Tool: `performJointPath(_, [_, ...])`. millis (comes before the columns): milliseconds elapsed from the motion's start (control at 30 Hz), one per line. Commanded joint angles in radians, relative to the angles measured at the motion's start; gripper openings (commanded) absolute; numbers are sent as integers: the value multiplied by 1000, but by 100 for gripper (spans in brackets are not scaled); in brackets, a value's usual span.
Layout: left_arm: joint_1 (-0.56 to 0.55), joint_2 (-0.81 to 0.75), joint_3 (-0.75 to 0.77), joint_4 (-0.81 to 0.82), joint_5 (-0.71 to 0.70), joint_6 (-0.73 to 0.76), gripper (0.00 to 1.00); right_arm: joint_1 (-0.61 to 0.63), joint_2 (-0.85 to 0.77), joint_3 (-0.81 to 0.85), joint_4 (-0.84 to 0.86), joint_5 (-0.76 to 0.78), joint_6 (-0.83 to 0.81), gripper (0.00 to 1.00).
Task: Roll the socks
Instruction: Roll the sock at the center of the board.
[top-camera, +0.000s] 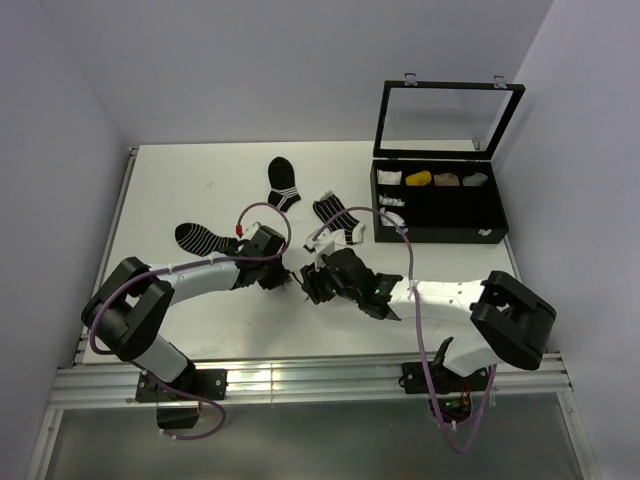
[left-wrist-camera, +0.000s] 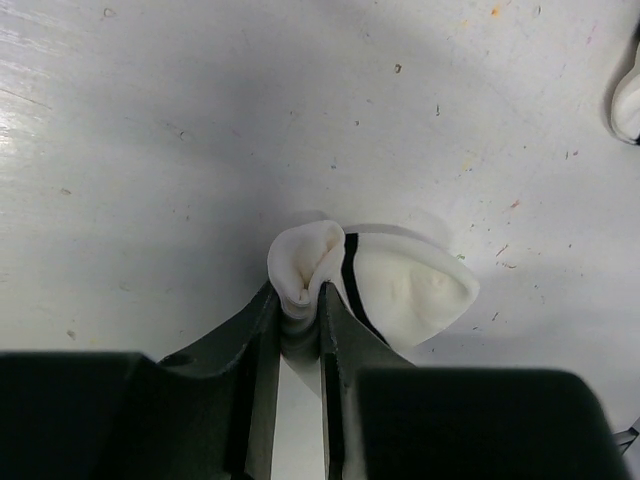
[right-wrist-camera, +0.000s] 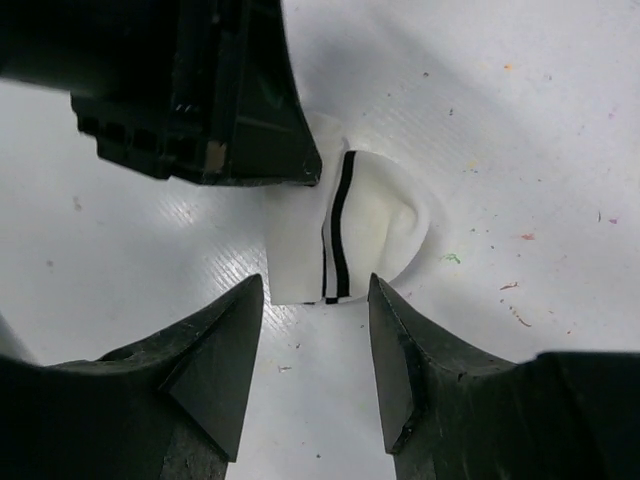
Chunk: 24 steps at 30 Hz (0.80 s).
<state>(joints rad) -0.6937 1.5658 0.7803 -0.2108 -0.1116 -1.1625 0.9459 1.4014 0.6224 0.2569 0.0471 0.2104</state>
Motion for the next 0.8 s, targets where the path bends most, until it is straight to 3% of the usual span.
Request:
performJointPath(0, [-4, -3, 28, -61, -20, 32, 1, 68, 36, 43, 45, 97, -106, 54])
performJointPath(633, [-6, 16, 30, -47, 13, 34, 1, 182, 246, 112, 114, 218, -186, 54])
performJointPath(767, [-6, 14, 22, -41, 16, 21, 2, 188, 275, 119, 107, 227, -181, 46])
